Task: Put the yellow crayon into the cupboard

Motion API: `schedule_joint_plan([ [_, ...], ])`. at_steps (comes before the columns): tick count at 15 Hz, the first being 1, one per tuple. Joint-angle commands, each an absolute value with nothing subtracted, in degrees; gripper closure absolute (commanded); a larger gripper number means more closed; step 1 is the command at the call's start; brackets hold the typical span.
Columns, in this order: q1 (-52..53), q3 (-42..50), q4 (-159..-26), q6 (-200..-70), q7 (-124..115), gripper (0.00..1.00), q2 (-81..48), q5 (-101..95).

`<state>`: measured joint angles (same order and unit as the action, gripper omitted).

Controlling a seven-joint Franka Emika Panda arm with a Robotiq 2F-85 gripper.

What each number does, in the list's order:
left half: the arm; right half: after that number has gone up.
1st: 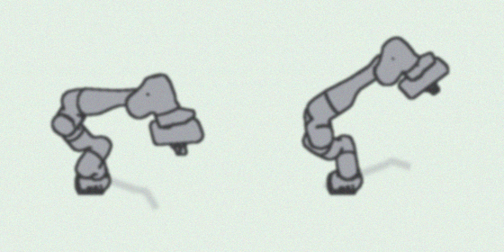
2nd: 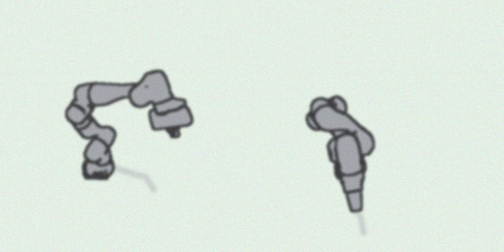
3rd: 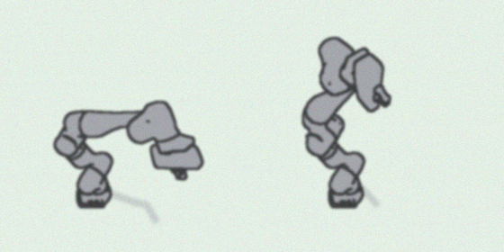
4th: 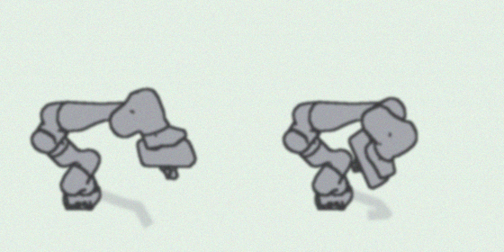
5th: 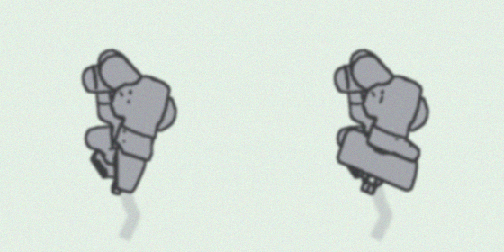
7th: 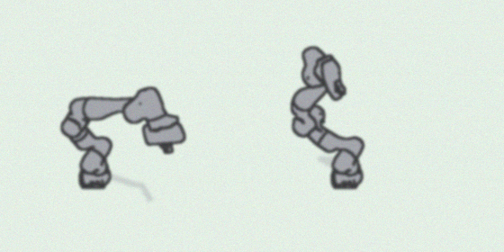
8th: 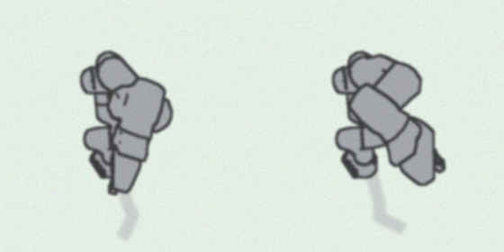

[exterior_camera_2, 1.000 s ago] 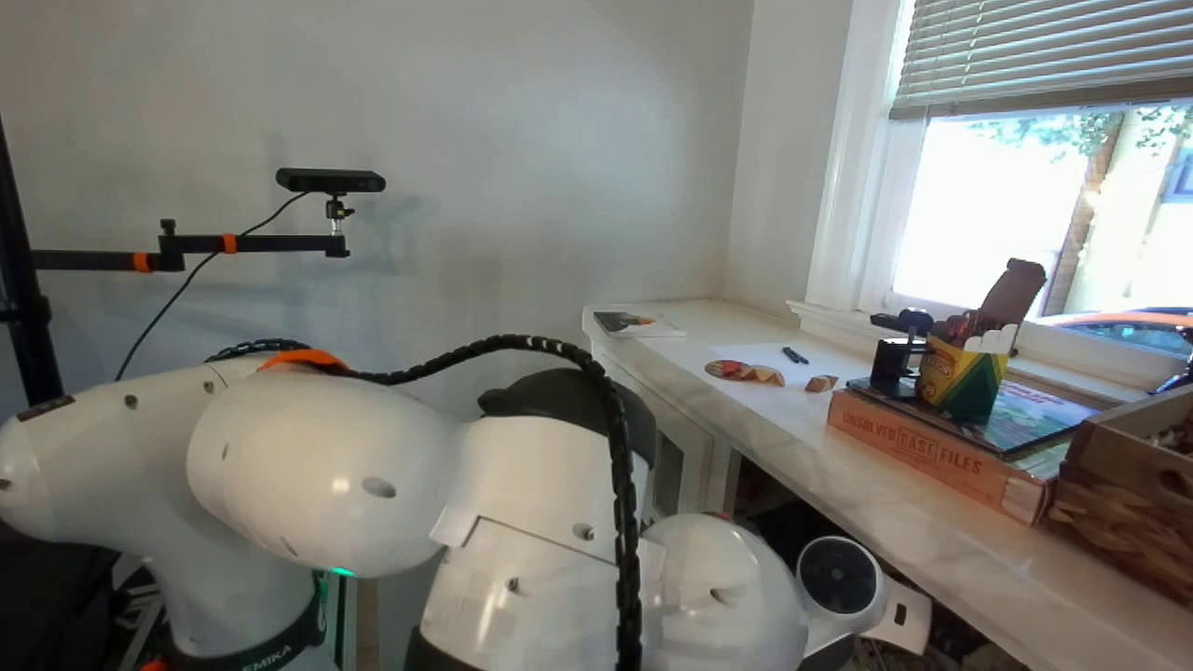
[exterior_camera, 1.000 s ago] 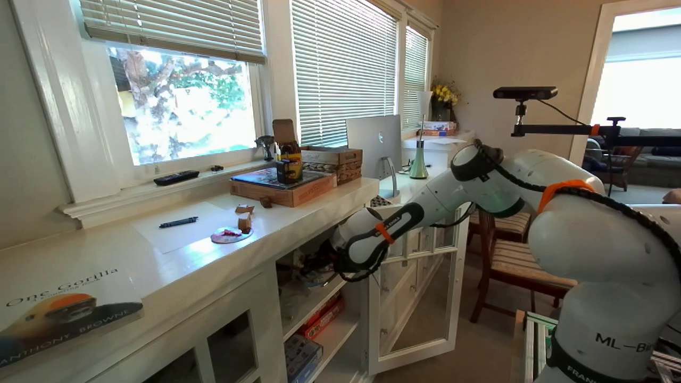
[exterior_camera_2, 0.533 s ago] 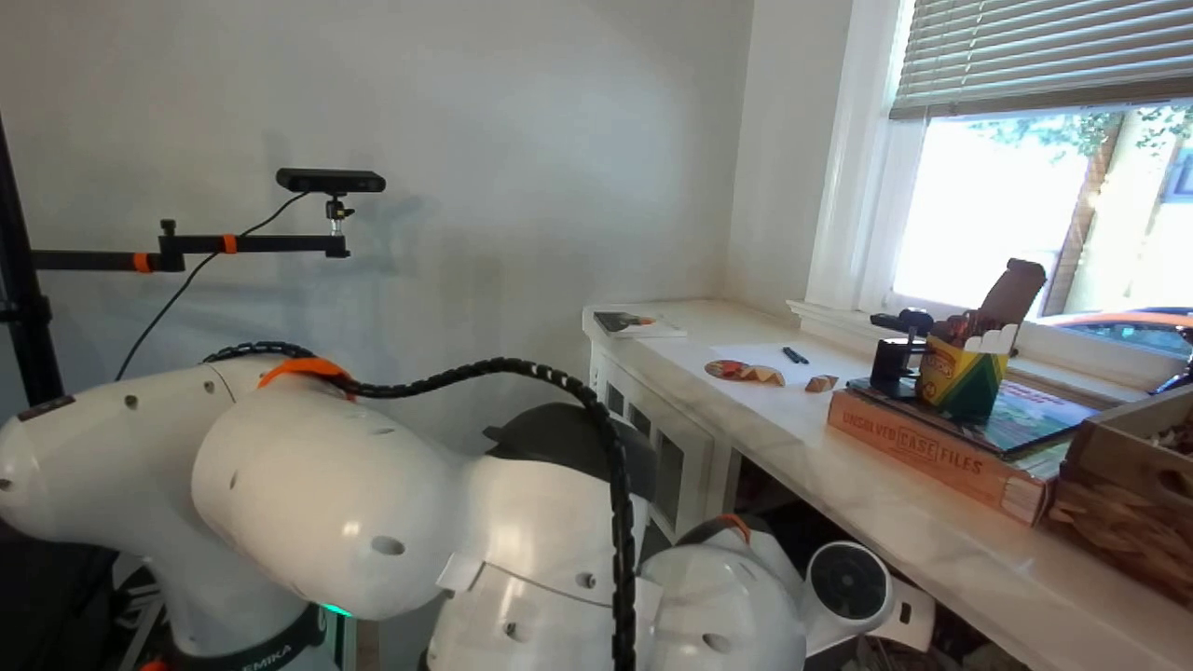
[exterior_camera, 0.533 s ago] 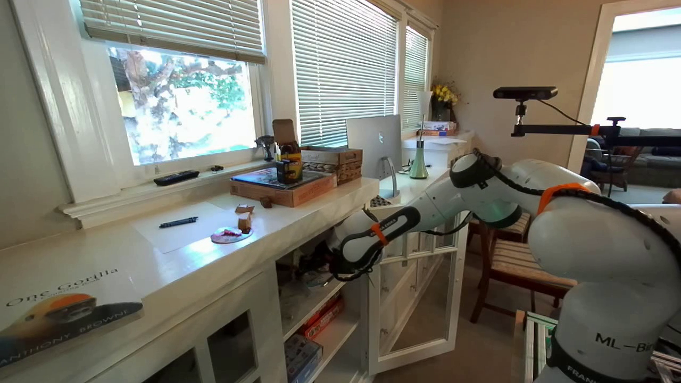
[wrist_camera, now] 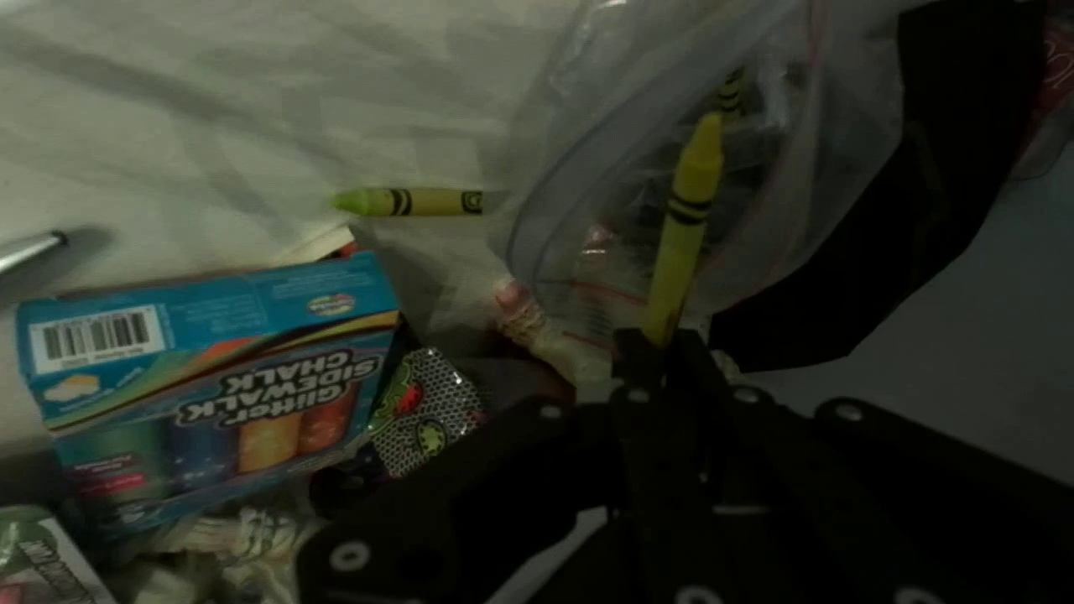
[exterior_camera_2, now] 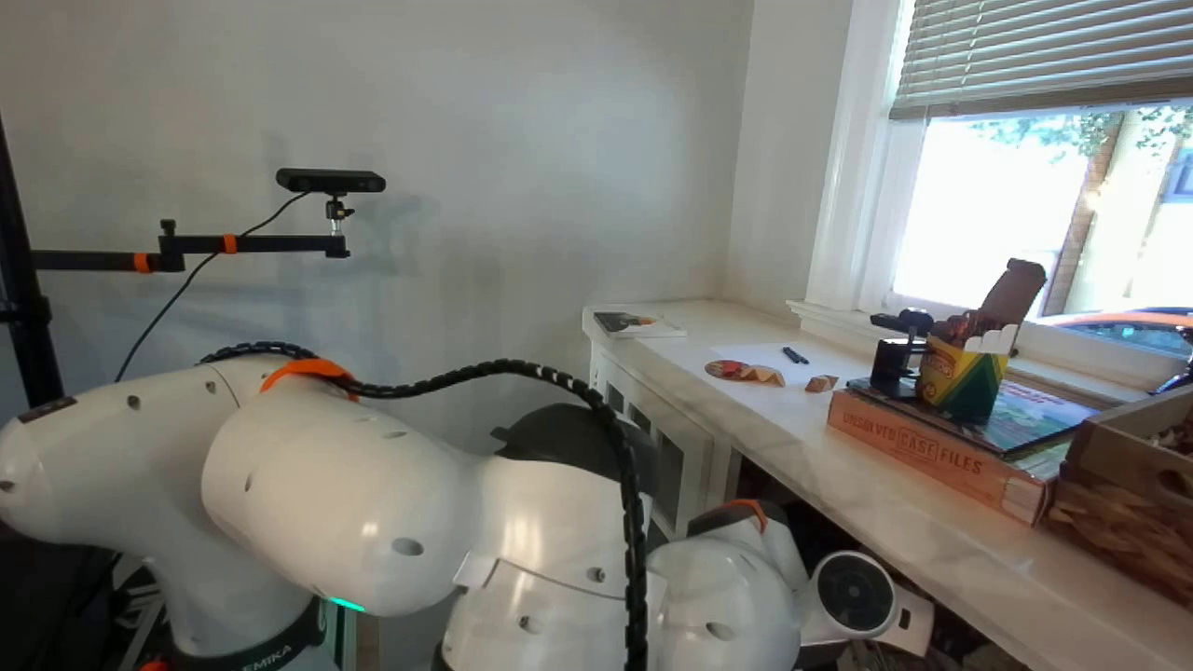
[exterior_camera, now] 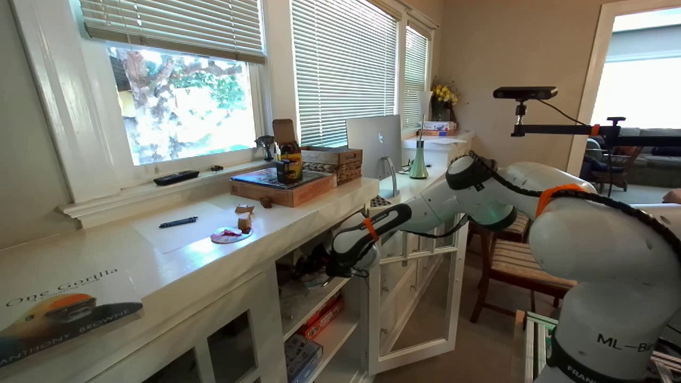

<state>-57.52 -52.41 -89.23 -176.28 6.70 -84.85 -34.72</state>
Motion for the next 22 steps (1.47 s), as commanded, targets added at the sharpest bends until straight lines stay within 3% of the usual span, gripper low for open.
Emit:
schedule_joint_plan([
  [1, -55.5, -52.2, -87.4, -175.6, 15.6, 0.97, -85.2, -24.7],
  [9, -54.0, -52.7, -85.1, -174.2, 23.7, 0.97, -85.7, -16.6],
  [10, -53.9, -52.9, -84.9, -173.7, 24.1, 0.65, -85.7, -16.1],
  [11, -53.9, -53.0, -85.0, -173.5, 24.4, 0.64, -85.6, -15.7],
  [19, -53.6, -53.4, -84.9, -171.5, 24.9, 0.04, -84.2, -13.4],
  [22, -52.1, -51.1, -85.6, -172.0, 23.1, 0.00, -81.4, -12.7],
])
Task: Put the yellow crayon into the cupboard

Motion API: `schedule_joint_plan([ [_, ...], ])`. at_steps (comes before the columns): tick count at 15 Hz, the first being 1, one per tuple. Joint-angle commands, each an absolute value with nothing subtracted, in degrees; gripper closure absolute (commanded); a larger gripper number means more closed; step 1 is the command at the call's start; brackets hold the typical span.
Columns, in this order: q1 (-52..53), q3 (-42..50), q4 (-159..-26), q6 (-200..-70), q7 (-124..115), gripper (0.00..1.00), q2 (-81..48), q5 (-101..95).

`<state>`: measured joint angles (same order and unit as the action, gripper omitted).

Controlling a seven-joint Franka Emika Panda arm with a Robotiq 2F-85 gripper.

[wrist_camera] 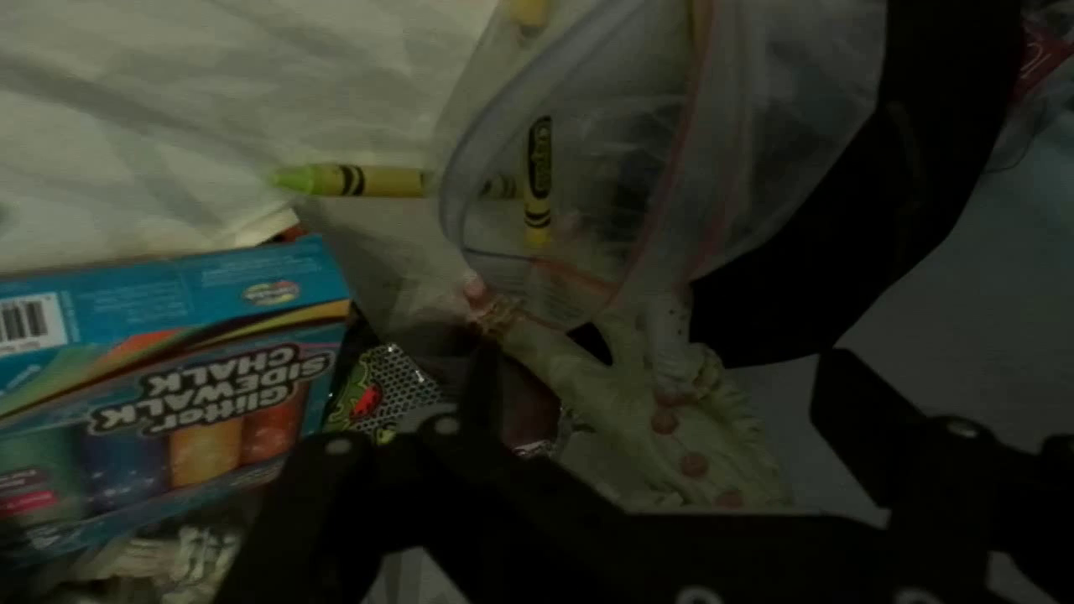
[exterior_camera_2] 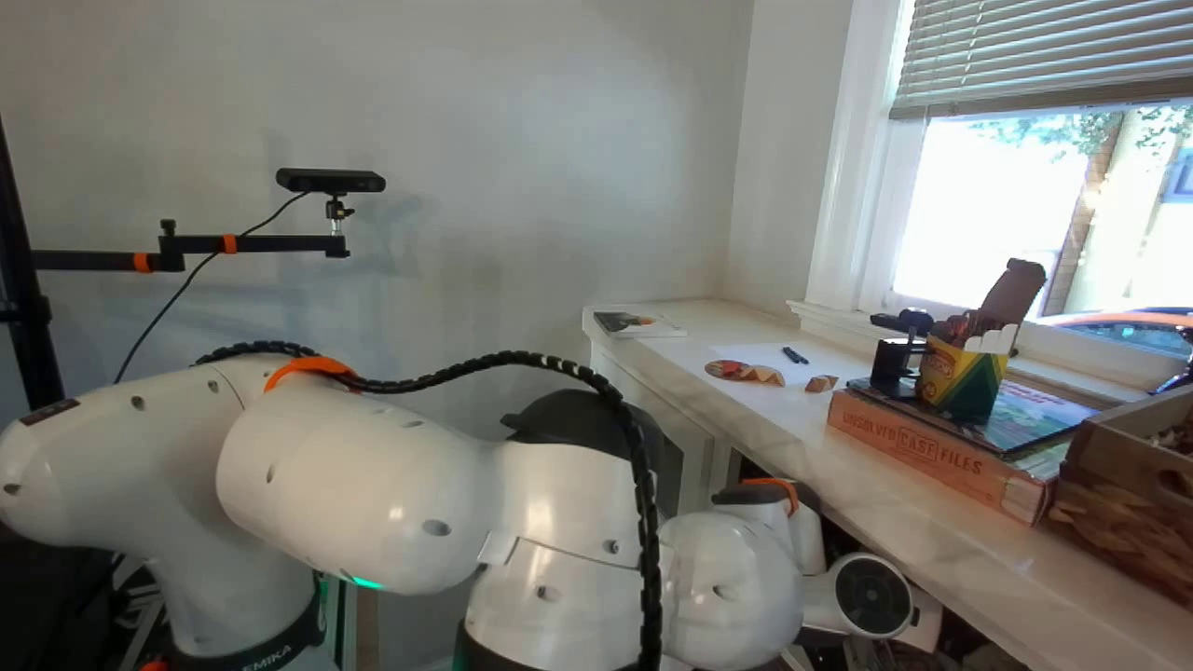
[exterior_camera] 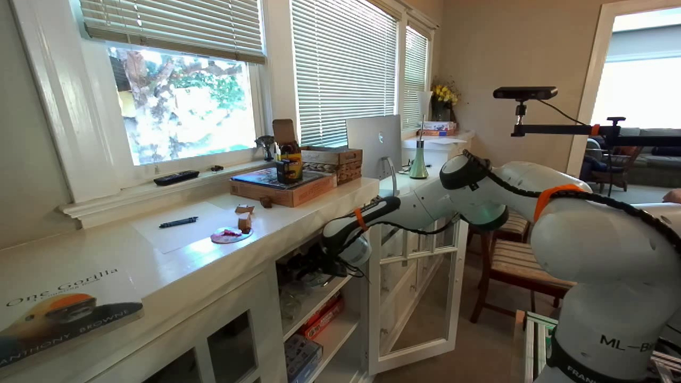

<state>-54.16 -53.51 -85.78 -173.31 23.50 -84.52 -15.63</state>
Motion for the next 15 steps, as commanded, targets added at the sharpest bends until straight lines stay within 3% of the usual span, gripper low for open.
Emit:
schedule_joint_plan([
  [1, -51.8, -50.9, -85.9, -172.8, 23.1, 0.00, -81.1, -12.6],
  [15, -44.6, -39.5, -95.0, -181.1, 16.8, 0.00, -69.1, -9.0],
])
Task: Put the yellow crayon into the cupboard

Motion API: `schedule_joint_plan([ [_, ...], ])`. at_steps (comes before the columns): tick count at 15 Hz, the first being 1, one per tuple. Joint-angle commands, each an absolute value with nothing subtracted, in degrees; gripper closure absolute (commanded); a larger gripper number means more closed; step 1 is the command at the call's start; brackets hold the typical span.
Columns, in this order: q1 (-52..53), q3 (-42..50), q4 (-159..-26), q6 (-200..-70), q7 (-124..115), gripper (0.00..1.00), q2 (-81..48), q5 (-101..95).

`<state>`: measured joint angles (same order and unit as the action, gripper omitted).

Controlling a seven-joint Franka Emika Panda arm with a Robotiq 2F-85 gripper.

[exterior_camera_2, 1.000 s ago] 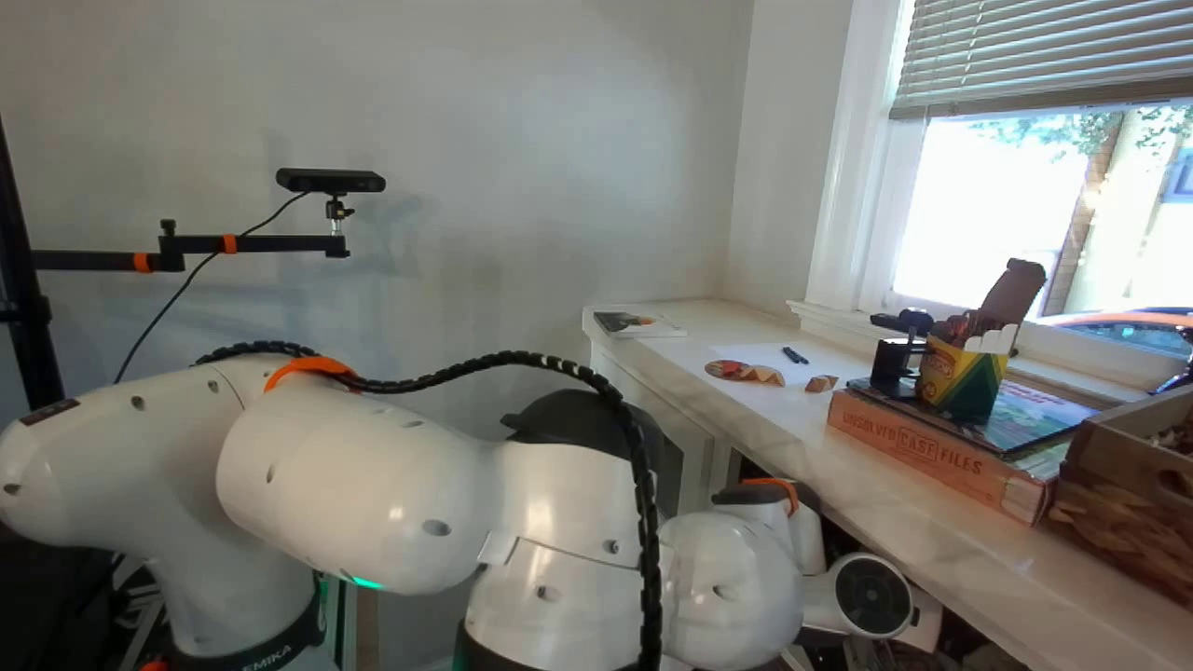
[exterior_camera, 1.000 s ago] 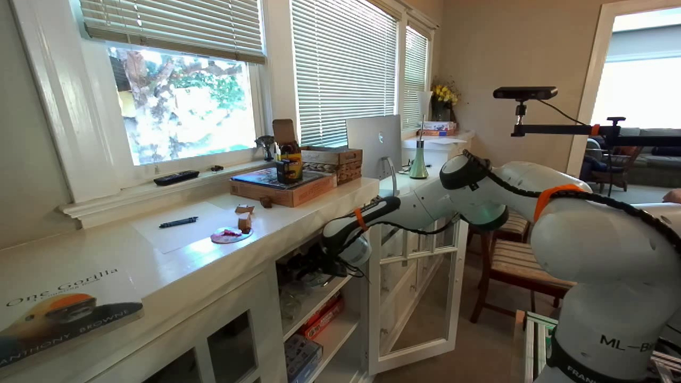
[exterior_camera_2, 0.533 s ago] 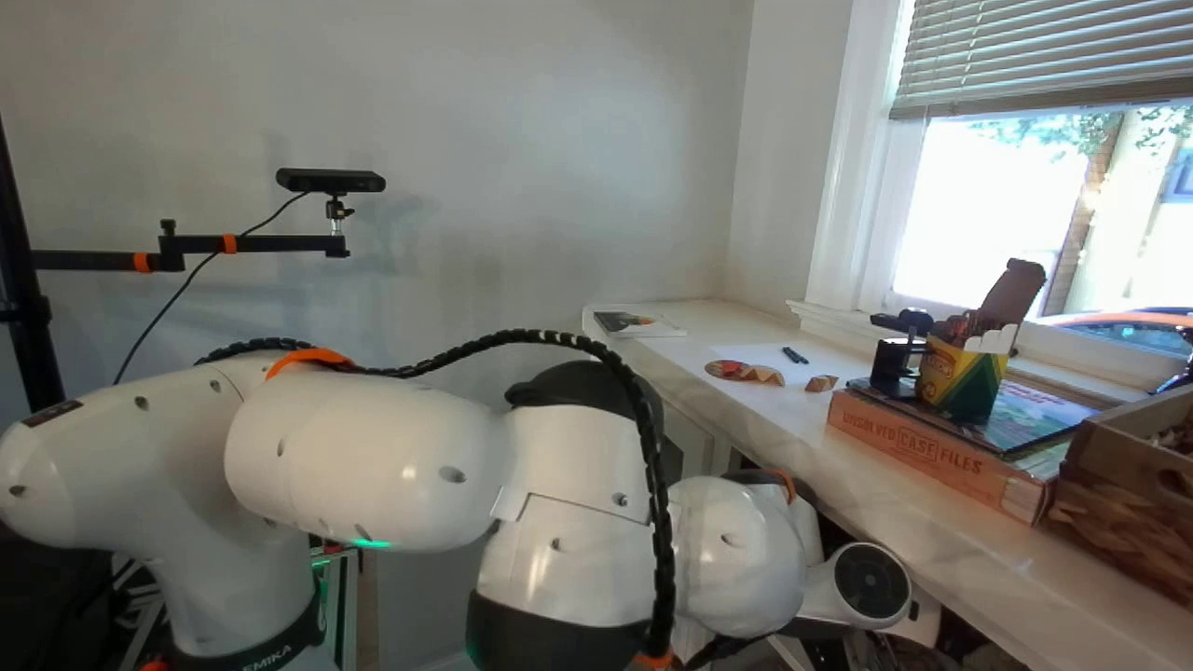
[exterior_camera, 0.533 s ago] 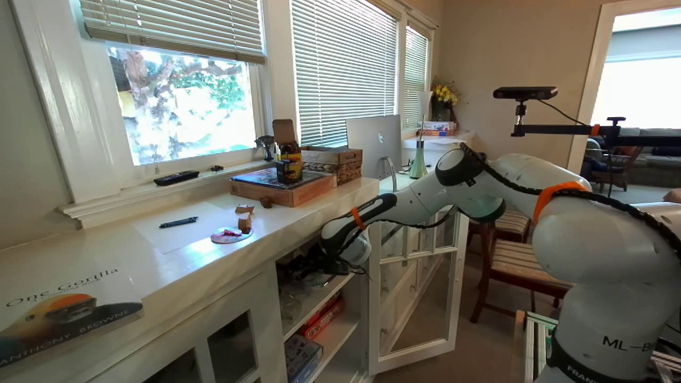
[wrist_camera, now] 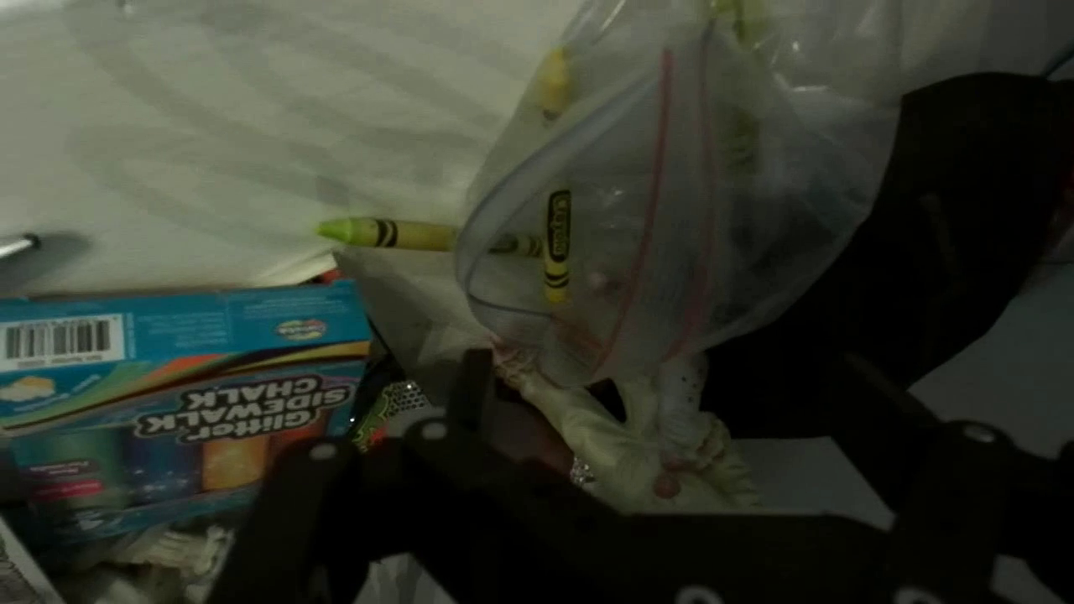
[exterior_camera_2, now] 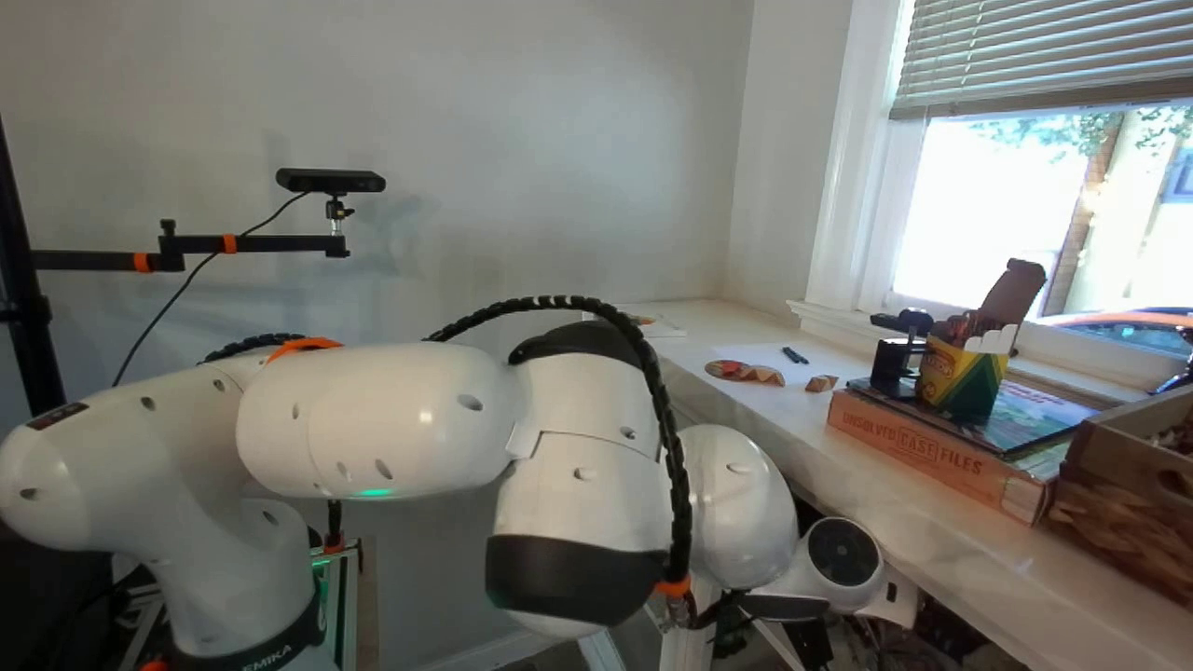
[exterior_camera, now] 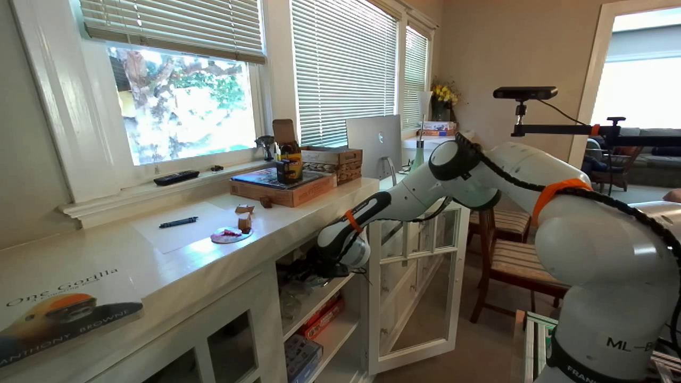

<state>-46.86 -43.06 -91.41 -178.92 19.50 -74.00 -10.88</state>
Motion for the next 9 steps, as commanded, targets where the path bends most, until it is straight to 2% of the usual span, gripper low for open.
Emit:
schedule_joint_plan([
  [1, -44.0, -38.7, -95.5, -181.6, 16.4, 0.00, -68.6, -9.1],
  [9, -31.5, -21.6, -102.7, -182.6, 8.9, 0.00, -56.0, -6.5],
])
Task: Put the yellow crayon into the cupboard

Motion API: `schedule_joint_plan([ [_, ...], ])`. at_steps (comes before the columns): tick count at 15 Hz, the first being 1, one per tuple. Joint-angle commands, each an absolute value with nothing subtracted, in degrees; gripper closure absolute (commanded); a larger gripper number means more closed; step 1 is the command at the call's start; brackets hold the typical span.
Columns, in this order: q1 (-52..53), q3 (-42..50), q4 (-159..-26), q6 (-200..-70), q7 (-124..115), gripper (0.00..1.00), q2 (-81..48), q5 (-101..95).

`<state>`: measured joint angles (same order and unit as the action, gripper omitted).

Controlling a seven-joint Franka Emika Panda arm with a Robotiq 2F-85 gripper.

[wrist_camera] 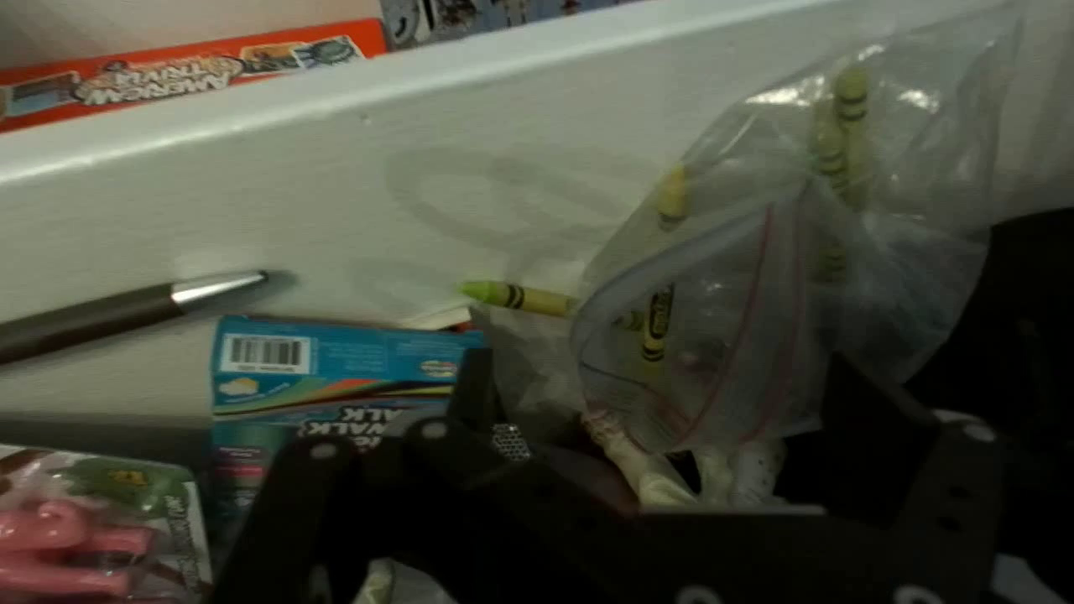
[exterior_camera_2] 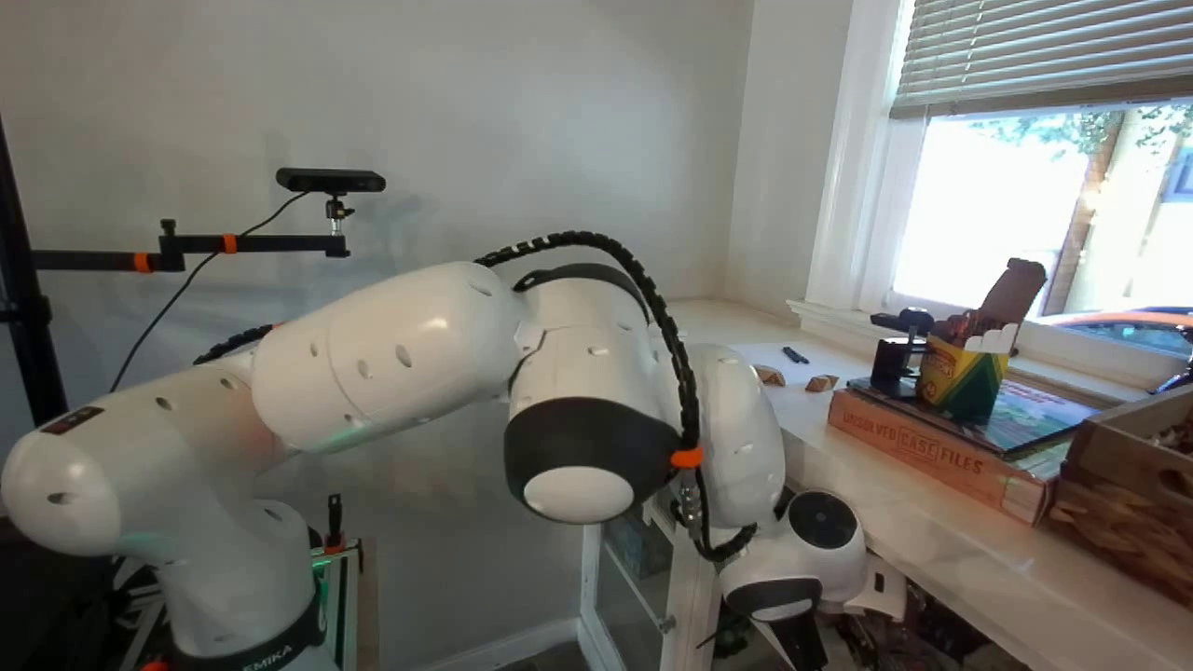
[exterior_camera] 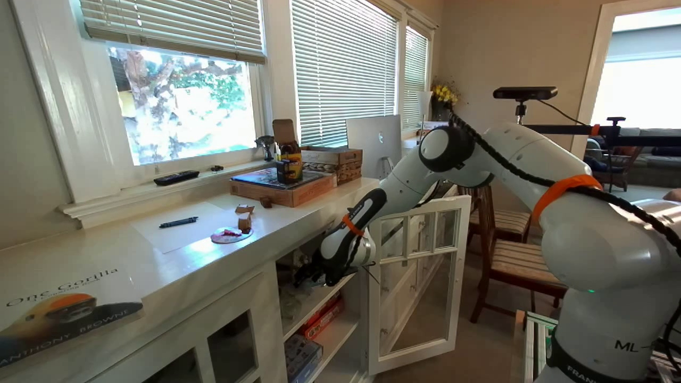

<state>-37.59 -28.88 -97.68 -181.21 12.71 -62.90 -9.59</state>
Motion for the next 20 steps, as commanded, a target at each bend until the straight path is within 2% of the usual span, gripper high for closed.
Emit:
schedule_joint_plan([
  [1, -29.7, -19.4, -103.8, -182.2, 7.8, 0.00, -54.5, -5.8],
  [8, -16.6, -6.6, -110.8, -179.3, 1.5, 0.00, -46.6, -1.0],
  [13, -8.5, 0.3, -116.4, -167.3, -4.2, 0.00, -41.4, 2.2],
  [20, -5.6, 1.5, -122.9, -155.8, -6.3, 0.00, -34.3, 2.8],
])
